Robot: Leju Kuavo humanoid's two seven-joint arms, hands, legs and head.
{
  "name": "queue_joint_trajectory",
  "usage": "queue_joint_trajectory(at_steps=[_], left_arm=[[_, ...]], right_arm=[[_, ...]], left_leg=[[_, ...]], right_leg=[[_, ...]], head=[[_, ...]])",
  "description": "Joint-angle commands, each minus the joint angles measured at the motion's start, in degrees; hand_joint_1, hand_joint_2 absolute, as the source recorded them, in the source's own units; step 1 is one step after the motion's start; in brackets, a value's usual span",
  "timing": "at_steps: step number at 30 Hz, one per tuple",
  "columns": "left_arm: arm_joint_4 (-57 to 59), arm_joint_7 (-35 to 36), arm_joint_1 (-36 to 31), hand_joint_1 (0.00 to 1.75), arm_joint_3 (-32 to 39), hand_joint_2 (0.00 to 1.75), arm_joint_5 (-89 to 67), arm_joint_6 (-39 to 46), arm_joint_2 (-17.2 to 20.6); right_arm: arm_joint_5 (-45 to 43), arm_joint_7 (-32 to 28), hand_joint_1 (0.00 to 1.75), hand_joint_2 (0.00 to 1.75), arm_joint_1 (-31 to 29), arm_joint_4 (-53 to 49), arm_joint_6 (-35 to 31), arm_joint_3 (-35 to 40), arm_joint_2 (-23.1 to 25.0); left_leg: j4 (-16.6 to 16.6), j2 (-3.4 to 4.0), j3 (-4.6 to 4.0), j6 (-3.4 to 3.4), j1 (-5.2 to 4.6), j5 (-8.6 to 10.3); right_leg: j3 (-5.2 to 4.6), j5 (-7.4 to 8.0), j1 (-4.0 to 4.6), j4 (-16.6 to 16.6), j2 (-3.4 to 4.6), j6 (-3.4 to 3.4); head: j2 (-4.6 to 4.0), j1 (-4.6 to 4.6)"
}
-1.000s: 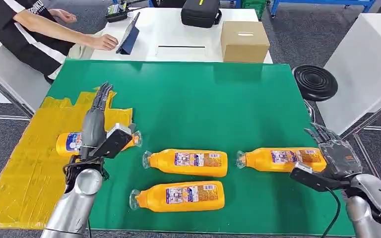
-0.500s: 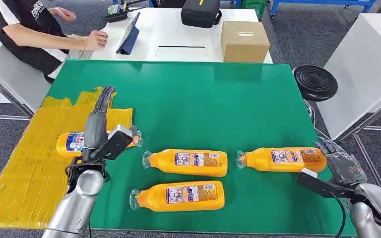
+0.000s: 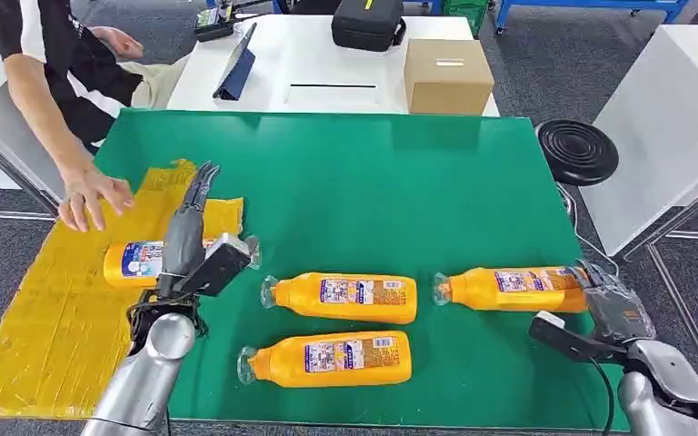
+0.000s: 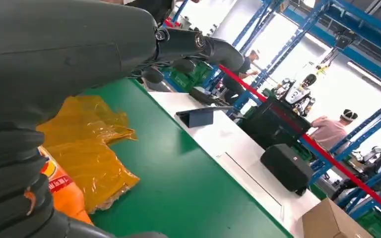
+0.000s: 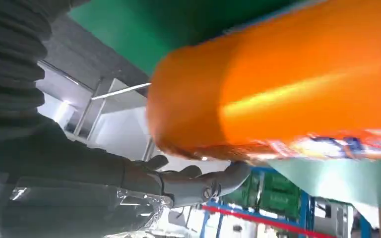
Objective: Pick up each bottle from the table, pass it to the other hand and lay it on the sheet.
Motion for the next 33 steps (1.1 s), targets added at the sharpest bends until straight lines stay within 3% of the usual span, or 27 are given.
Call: queue_joint_trajectory(at_steps=[1, 10, 19, 22, 25, 26, 27, 28, 33], left_arm=[[4.8, 0.2, -1.3, 0.00, -0.2, 1.75, 1.2, 0.9, 0.9], [5.4, -0.1, -0.6, 0.00, 0.6, 1.75, 1.9, 1.9, 0.8], [5.2, -0.2, -0.7, 0.00, 0.9, 1.75, 2.2, 2.2, 0.9], [5.8, -0.2, -1.0, 0.00, 1.1, 1.75, 2.2, 2.4, 0.6], [7.1, -0.2, -2.1, 0.00, 1.1, 1.75, 2.1, 2.6, 0.3], [7.6, 0.0, -2.5, 0.00, 1.1, 1.75, 2.1, 2.9, 0.2], [8.0, 0.0, -2.8, 0.00, 1.1, 1.75, 2.2, 3.0, 0.2], [8.1, 0.1, -2.9, 0.00, 1.2, 1.75, 2.2, 3.1, 0.2], [8.2, 0.1, -2.8, 0.00, 1.4, 1.75, 2.4, 3.4, 0.3]], right_arm=[[1.4, -1.0, 0.00, 1.75, -9.2, 15.4, -4.3, 2.3, 3.7], [2.9, -1.1, 0.00, 1.75, -14.6, 21.4, -4.6, 5.7, 5.1], [1.6, -2.1, 0.00, 1.75, -17.6, 25.9, -0.4, 6.5, 5.7], [-1.7, -3.2, 0.00, 1.75, -19.8, 29.8, 7.2, 5.6, 5.9], [-2.4, 0.2, 0.02, 1.75, -22.5, 34.4, 15.1, 6.6, 5.3], [-2.5, 1.1, 0.61, 1.75, -23.3, 35.6, 17.0, 6.9, 4.9], [-2.7, 1.0, 1.59, 1.75, -24.0, 36.5, 19.0, 7.2, 4.5], [-2.7, 1.0, 1.75, 1.75, -24.3, 36.7, 19.6, 7.4, 4.3], [-2.6, 1.2, 1.75, 1.75, -24.6, 36.9, 20.7, 8.1, 3.9]], left_leg=[[-0.1, 0.24, 0.21, -0.40, 0.11, 0.01], [-0.1, 0.24, 0.19, -0.40, 0.09, 0.02], [-0.1, 0.10, 0.11, -0.23, 0.07, 0.05], [-0.1, 0.14, 0.15, -0.32, 0.08, 0.07], [0.0, 0.17, 0.08, -0.21, 0.08, 0.06], [-0.1, 0.21, 0.14, -0.29, 0.10, 0.09], [0.0, 0.19, 0.17, -0.20, 0.12, 0.08], [-0.1, 0.20, 0.27, -0.29, 0.12, 0.15], [-0.1, 0.20, 0.37, -0.20, 0.13, 0.21]], right_leg=[[0.17, 0.12, 0.09, -0.2, 0.22, -0.17], [0.17, 0.14, 0.08, -0.2, 0.23, -0.14], [0.17, 0.09, 0.07, -0.1, 0.10, -0.08], [0.20, 0.13, 0.07, -0.1, 0.14, -0.11], [0.19, 0.17, 0.08, -0.1, 0.14, 0.01], [0.26, 0.21, 0.09, -0.1, 0.16, -0.02], [0.27, 0.22, 0.11, -0.1, 0.15, 0.07], [0.34, 0.28, 0.10, -0.2, 0.16, 0.04], [0.33, 0.35, 0.10, -0.3, 0.18, 0.14]], head=[[0.00, 0.00], [0.00, 0.00], [0.00, 0.00], [0.00, 0.00], [0.00, 0.00], [0.00, 0.00], [0.00, 0.02], [0.00, 0.00], [0.00, 0.04]])
